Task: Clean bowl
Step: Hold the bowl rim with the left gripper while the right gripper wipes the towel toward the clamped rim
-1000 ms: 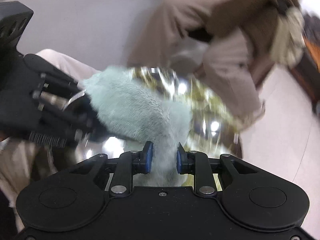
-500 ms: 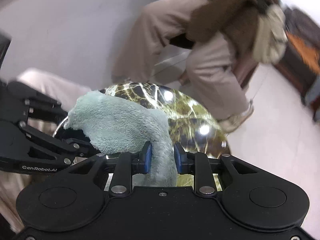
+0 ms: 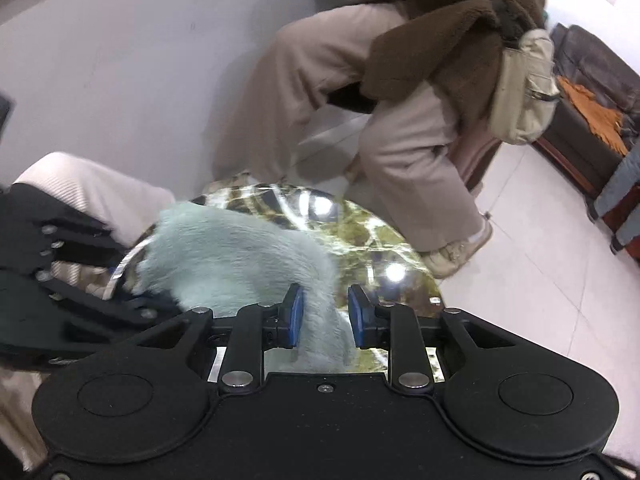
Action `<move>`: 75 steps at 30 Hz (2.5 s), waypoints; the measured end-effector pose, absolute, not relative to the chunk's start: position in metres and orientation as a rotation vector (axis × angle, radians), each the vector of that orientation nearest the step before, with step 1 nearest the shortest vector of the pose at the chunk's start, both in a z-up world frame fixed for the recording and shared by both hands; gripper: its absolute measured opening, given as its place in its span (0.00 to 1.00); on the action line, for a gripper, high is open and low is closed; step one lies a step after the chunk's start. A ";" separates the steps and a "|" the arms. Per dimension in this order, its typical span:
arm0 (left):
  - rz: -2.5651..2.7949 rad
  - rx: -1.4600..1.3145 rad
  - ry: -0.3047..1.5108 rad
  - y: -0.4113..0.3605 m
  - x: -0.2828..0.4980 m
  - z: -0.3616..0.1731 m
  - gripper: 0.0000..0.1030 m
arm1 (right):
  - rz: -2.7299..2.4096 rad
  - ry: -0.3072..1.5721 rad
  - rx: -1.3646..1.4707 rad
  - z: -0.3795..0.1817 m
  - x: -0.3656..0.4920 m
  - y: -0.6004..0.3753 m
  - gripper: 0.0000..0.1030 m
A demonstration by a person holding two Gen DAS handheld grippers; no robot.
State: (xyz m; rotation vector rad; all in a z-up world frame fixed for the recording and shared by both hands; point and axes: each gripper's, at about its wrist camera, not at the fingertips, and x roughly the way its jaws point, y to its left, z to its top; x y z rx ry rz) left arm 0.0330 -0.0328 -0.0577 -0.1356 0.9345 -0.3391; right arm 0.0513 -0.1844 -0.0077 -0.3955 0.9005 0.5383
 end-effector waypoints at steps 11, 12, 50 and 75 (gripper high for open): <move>-0.309 -0.151 0.888 -0.036 0.036 -0.048 0.22 | 0.421 0.919 -0.035 -0.021 0.002 -0.226 0.24; -0.307 -0.147 0.876 -0.036 0.038 -0.045 0.22 | 0.419 0.913 -0.018 -0.022 0.001 -0.228 0.24; -0.302 -0.086 1.012 -0.050 0.039 -0.047 0.25 | 0.751 0.735 -0.795 -0.015 0.038 -0.133 0.34; -0.329 -0.041 0.993 -0.051 0.036 -0.048 0.26 | 0.793 0.864 -0.605 -0.005 0.065 -0.158 0.22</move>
